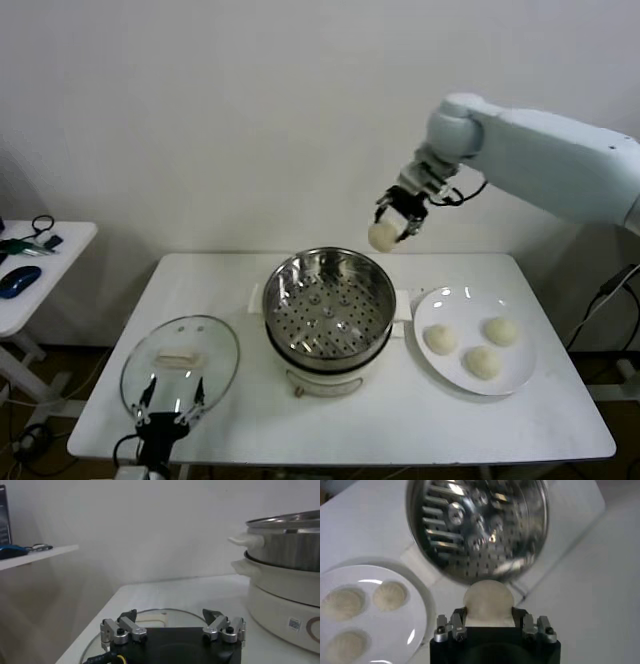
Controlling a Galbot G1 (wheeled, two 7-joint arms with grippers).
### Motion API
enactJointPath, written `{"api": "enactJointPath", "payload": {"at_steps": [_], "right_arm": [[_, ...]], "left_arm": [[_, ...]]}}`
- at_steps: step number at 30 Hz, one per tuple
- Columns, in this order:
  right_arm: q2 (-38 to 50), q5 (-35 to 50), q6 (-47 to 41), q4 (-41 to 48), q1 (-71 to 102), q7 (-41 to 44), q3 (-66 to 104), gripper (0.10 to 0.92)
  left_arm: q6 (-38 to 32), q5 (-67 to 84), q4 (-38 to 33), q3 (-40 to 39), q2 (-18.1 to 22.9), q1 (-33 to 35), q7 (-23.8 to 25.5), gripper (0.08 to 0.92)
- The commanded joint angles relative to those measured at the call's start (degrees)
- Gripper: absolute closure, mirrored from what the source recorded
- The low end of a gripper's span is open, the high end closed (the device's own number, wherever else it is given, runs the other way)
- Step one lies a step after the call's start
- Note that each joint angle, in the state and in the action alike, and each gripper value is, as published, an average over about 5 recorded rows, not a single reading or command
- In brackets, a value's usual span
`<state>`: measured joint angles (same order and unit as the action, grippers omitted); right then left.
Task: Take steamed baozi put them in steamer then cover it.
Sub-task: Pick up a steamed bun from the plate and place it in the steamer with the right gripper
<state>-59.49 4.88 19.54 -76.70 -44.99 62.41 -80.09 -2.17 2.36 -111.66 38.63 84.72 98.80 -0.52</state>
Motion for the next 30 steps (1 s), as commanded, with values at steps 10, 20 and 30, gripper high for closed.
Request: {"api": "enactJointPath", "payload": {"at_steps": [10,20,30], "right_arm": [[-11.0,-27.2,13.5,12.5,18.5,-11.6,9.3,0.406],[-16.5,-28.4,16.2,21.5,21.7,-11.4,10.6,0.406],[-18.2,-22.2,17.3,23.6,20.4,-8.4,8.1,0.302]], "left_arm": [[-0.5,-1.0,-0.2,-0.6,0.3,0.8,-0.6,0.177],[-0.6,-0.9,0.1,-0.4,0.5,1.0,-0.8,0.177],[-0.5,-0.9,0.4,-0.4,0.5,0.5,-0.8,0.177]]}}
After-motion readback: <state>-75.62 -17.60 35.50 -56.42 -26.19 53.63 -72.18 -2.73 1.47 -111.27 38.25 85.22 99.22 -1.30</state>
